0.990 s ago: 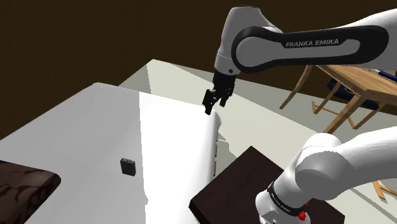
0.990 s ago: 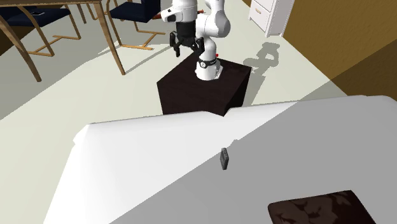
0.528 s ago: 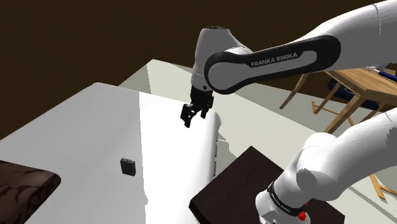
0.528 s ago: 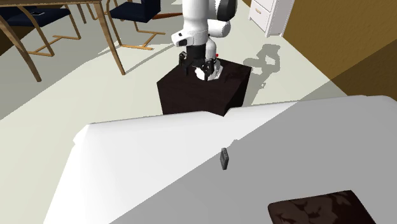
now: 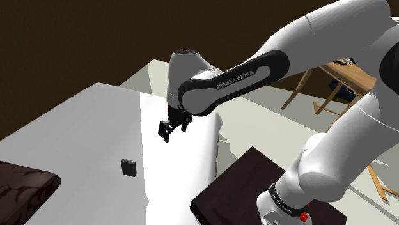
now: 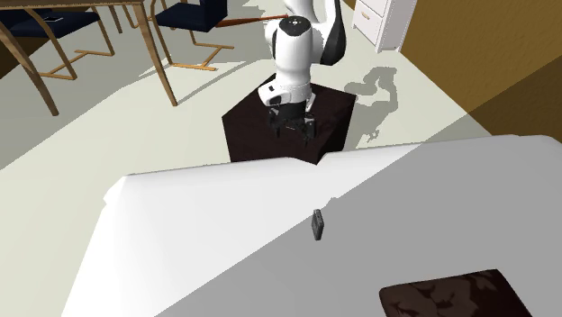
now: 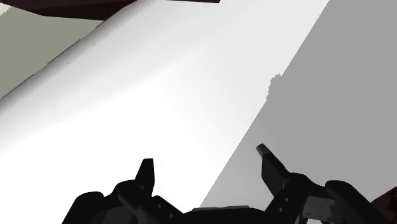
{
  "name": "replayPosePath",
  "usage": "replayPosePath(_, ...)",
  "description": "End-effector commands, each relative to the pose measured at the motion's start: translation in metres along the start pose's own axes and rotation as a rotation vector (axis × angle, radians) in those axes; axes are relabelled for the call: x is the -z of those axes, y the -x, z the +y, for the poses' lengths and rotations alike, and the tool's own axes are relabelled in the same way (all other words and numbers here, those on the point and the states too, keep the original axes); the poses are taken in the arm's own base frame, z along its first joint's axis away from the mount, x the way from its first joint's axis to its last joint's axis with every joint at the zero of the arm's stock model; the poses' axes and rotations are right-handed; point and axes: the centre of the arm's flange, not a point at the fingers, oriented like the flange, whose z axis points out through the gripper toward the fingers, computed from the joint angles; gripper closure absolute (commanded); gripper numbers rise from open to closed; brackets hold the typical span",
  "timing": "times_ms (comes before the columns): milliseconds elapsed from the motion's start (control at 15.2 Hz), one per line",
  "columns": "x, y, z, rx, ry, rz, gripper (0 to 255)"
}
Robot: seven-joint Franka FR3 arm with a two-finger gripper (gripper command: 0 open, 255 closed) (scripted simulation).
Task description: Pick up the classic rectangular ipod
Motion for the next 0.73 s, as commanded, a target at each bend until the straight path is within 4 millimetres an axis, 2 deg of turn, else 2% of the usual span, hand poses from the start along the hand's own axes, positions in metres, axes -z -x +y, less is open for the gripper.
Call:
replayPosePath(0, -0.017, -0.013, -0.016, 0.002, -0.003, 0.0, 0)
replayPosePath(660, -0.103, -0.068, -0.1, 0.019, -0.008, -0.002, 0)
